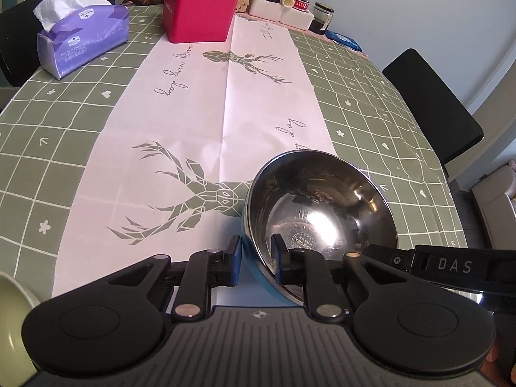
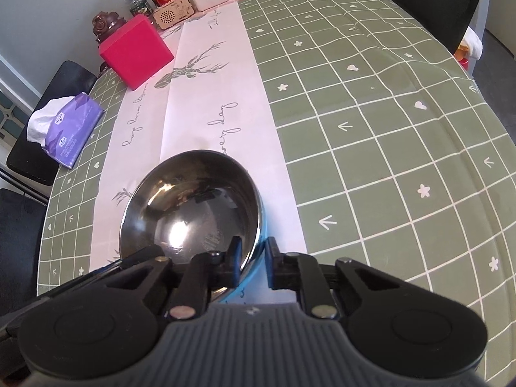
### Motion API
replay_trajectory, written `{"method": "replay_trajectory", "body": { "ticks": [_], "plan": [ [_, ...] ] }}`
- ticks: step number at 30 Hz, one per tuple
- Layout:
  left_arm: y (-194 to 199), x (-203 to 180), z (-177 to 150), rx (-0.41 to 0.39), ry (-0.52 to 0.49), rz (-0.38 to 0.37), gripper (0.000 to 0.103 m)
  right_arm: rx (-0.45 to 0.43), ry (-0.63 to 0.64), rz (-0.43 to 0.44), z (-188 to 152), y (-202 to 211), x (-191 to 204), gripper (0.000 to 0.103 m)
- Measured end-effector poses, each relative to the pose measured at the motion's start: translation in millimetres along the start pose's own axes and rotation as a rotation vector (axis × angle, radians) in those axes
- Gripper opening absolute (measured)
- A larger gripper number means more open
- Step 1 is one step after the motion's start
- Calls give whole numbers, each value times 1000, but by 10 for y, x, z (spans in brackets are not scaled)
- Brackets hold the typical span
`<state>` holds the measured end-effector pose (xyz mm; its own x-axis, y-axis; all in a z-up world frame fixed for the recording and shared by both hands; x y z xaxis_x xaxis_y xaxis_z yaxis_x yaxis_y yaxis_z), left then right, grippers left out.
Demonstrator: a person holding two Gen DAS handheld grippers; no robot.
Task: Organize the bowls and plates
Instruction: 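Lift the blue bowl with both grippers and carry it toward the orange bowl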
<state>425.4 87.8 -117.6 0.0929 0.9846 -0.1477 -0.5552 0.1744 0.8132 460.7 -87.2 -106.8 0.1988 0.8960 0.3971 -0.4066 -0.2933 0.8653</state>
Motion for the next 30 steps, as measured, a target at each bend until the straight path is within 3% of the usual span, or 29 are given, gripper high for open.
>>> {"method": "replay_trajectory", "body": {
  "ticks": [12,21,30],
  "plan": [
    [413,56,-101,9,-7,52,18,29,34,13,-194,258,164,11],
    [1027,54,-294,8,48,39,17,2,92,33,-543,836,309,11],
    [1676,-132,-524,-25,14,74,16,-31,151,59,-961,1428,303,11]
  ]
}}
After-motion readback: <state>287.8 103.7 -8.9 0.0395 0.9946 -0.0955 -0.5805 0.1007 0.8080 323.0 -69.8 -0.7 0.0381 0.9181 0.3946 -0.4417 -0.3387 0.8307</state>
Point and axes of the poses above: each gripper's, at about its wrist camera, not at the fingertips, and y roughly against the way its jaws point, x to its left, z to its top, the point moved 6 cm from there along -y, roughly the way its jaws point, and after that the axes turned 13 degrees about -y, right-handed, at the moved point
